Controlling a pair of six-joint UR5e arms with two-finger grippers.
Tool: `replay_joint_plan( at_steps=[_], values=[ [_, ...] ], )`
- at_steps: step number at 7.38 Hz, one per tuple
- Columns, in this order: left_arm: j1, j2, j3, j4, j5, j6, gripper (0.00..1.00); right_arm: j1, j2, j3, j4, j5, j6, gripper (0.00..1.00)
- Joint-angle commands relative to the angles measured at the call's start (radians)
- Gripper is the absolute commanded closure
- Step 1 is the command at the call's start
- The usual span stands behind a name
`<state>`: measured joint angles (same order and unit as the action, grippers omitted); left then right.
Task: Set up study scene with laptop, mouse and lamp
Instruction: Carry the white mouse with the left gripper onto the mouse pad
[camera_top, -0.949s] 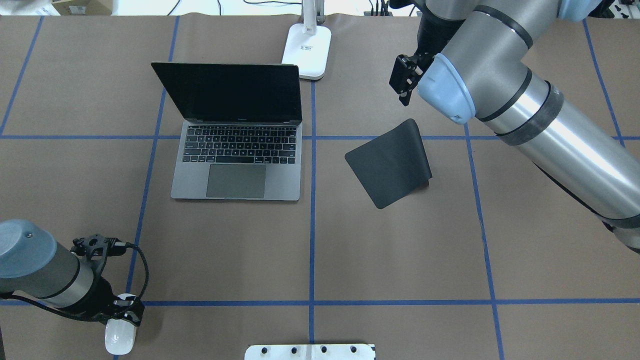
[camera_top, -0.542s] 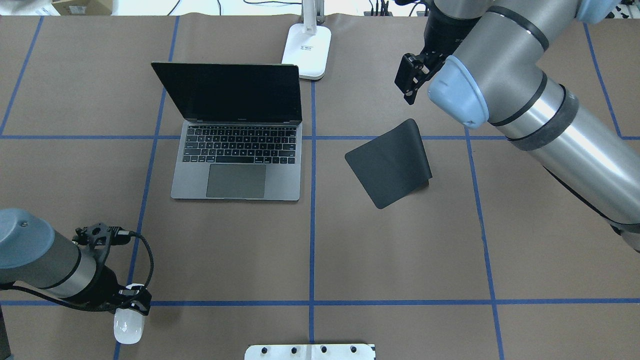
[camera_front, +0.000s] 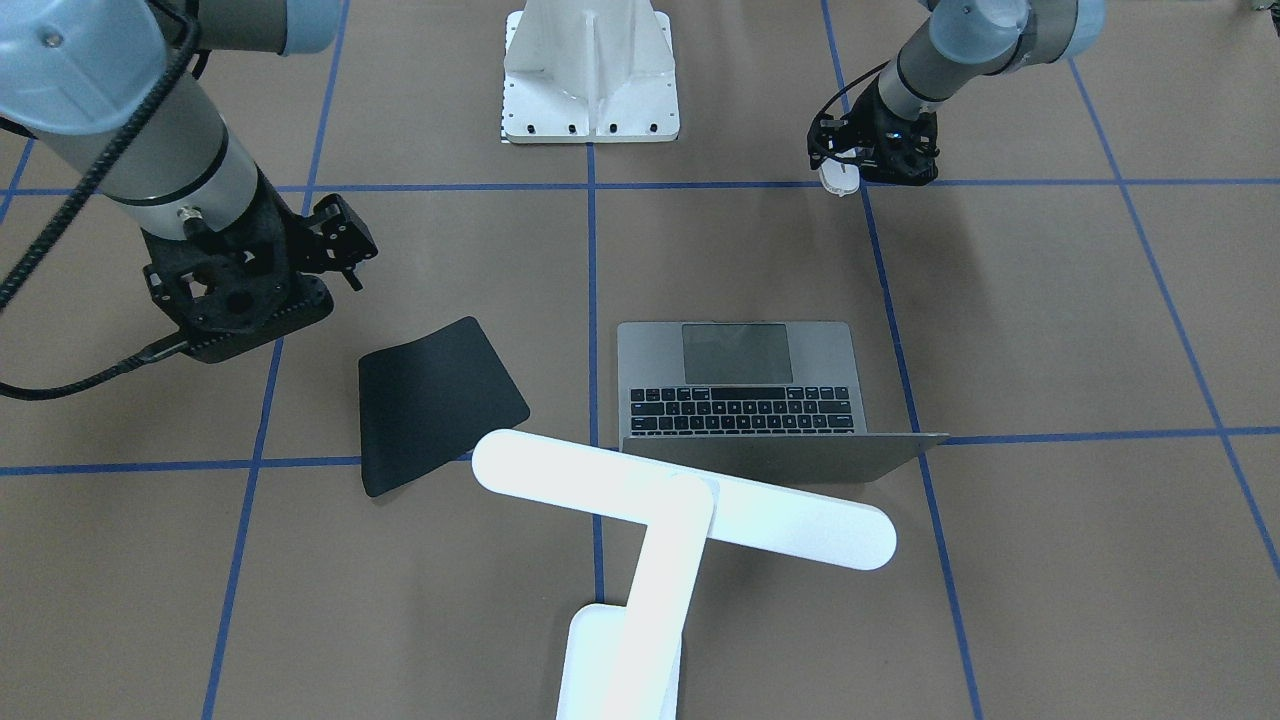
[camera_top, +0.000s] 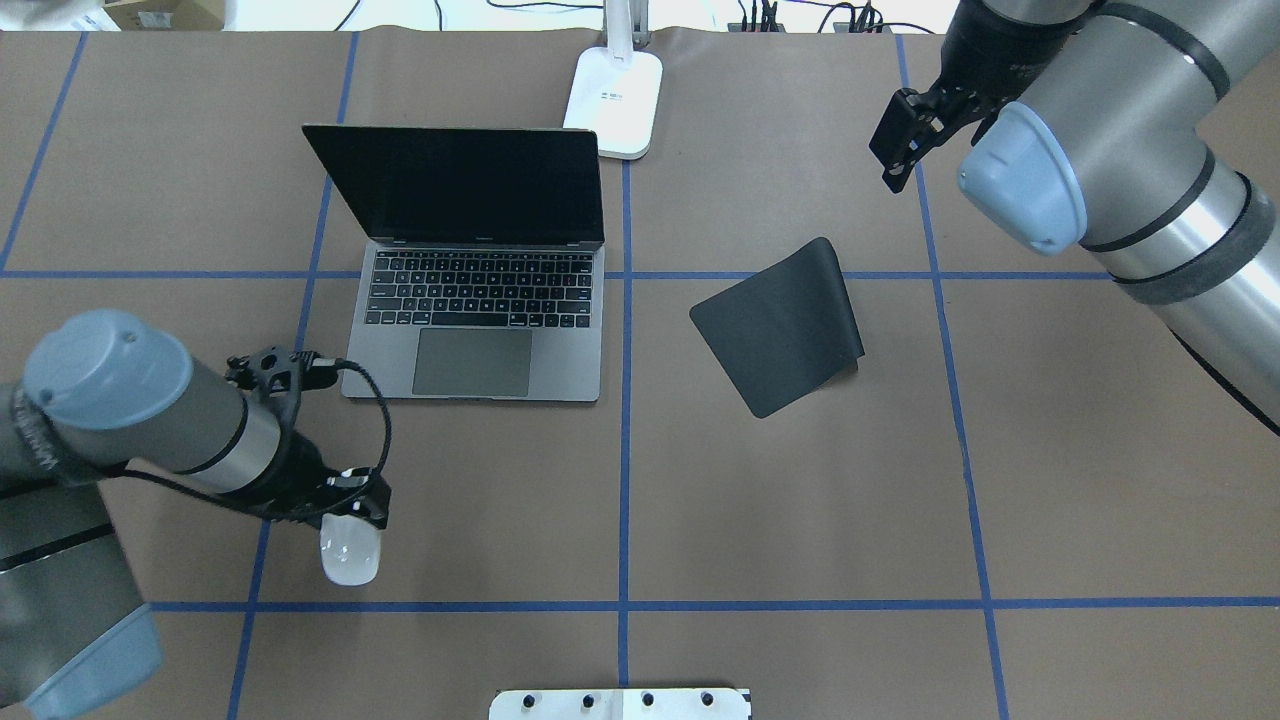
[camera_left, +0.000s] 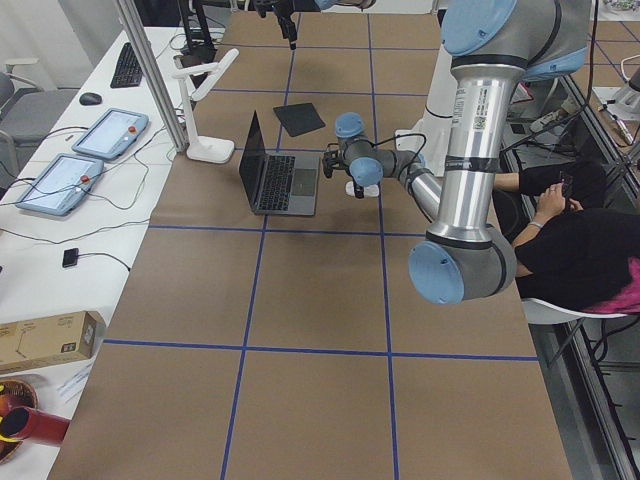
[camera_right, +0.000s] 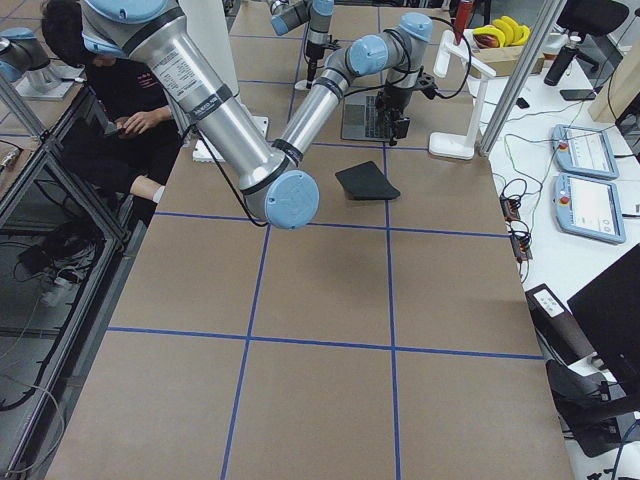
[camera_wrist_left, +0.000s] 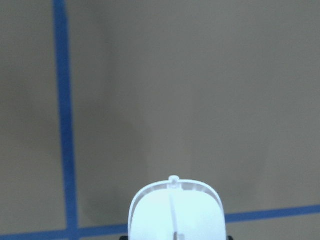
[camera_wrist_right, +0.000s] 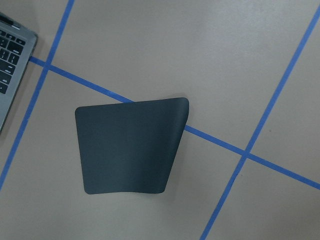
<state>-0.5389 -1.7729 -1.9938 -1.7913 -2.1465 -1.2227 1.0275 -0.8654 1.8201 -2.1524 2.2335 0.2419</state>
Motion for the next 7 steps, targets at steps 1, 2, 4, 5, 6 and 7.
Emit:
replay_joint_plan(
  at_steps=[1,2,4,5,6,7],
  values=[
    [-0.073,-0.164,0.059,0.133,0.002,0.095,0.47,0.026,-0.021,0.004,0.0,0.002,-0.006,0.0],
    [-0.104,-0.181,0.073,0.133,0.002,0.118,0.47,0.029,-0.024,0.004,0.0,0.0,-0.006,0.0],
    [-0.13,-0.377,0.243,0.135,0.002,0.12,0.47,0.032,-0.034,0.005,0.0,0.002,-0.006,0.0],
    [-0.128,-0.464,0.315,0.133,0.002,0.108,0.47,0.043,-0.041,0.007,0.0,0.002,-0.006,0.0],
    [-0.128,-0.521,0.352,0.133,0.002,0.103,0.47,0.057,-0.052,0.01,0.0,0.005,-0.006,0.0],
    [-0.127,-0.581,0.415,0.132,0.005,0.098,0.47,0.065,-0.06,0.008,0.002,0.005,-0.006,0.0]
  ],
)
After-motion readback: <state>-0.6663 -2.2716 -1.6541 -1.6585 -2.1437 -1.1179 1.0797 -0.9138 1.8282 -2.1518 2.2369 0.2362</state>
